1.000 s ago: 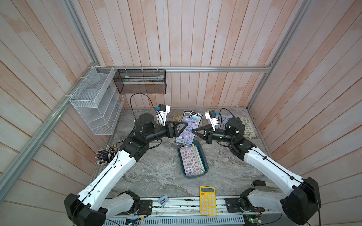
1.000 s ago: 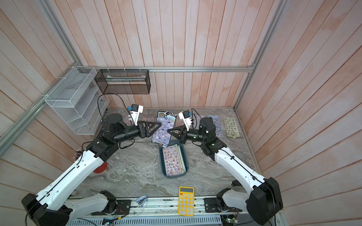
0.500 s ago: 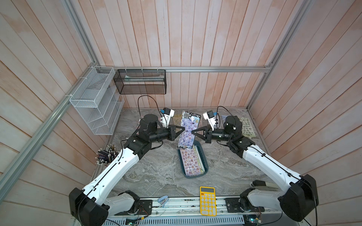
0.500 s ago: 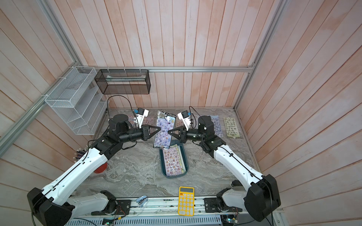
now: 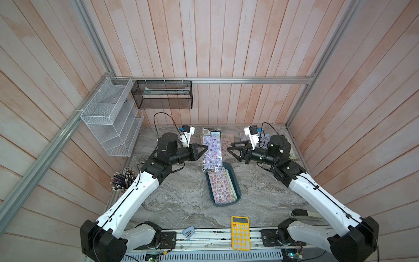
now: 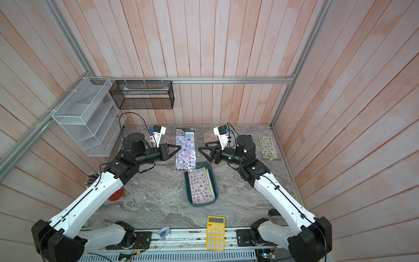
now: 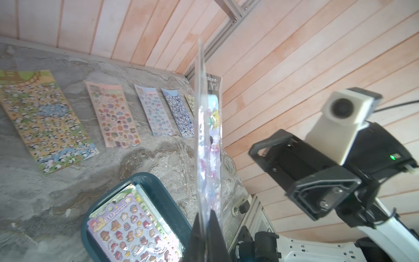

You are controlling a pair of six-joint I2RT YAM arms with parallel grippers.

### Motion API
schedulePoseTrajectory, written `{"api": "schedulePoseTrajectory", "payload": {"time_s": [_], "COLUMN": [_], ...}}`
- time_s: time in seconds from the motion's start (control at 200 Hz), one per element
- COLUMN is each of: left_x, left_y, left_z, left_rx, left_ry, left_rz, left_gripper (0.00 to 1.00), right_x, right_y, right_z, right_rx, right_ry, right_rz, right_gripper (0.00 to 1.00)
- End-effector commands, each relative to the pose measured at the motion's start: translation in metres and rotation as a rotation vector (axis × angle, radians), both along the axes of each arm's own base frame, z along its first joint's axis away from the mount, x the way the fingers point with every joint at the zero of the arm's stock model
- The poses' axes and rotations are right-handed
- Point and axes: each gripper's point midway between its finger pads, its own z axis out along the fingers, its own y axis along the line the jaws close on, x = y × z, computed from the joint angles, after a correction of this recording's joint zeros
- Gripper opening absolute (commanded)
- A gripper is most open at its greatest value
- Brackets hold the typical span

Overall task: Take the stickers out of the storage box
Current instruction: Pick up the sticker from the storage box.

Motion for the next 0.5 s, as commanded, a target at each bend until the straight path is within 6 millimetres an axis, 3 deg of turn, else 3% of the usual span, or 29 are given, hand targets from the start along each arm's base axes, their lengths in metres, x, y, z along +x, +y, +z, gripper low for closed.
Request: {"api": "schedulePoseTrajectory", "payload": {"time_s": [0.0,0.085,0.26,0.495], "left_x": [0.006,0.012,0.015,-0.002], "left_y": [0.022,0.047,0.104,0.164], "left_z": [-0.01,-0.025,-0.075,-0.161], "left_rx": [-0.016,0.019,0.146,0.262], "left_ry": [0.049,0.1,0.242,0.509], "left_rz": [0.075,0.151,0.327,0.444], "left_gripper": [0.0,0.0,0.0,0.0], "right_x": [0.013,0.019,0.025,0.031], "right_y": [-0.011,-0.02,-0.038,-0.056], "right_z": [0.005,0.002,-0.001,-0.006], "right_rx": [-0.029,-0.053,-0.087,-0.107], "right_ry": [-0.033,-0.039,-0.068,-0.086], "right_rz": [-0.101,-0.166,-0.28,-0.392], "right_gripper": [0.61,0.61,0.61,0.62]}}
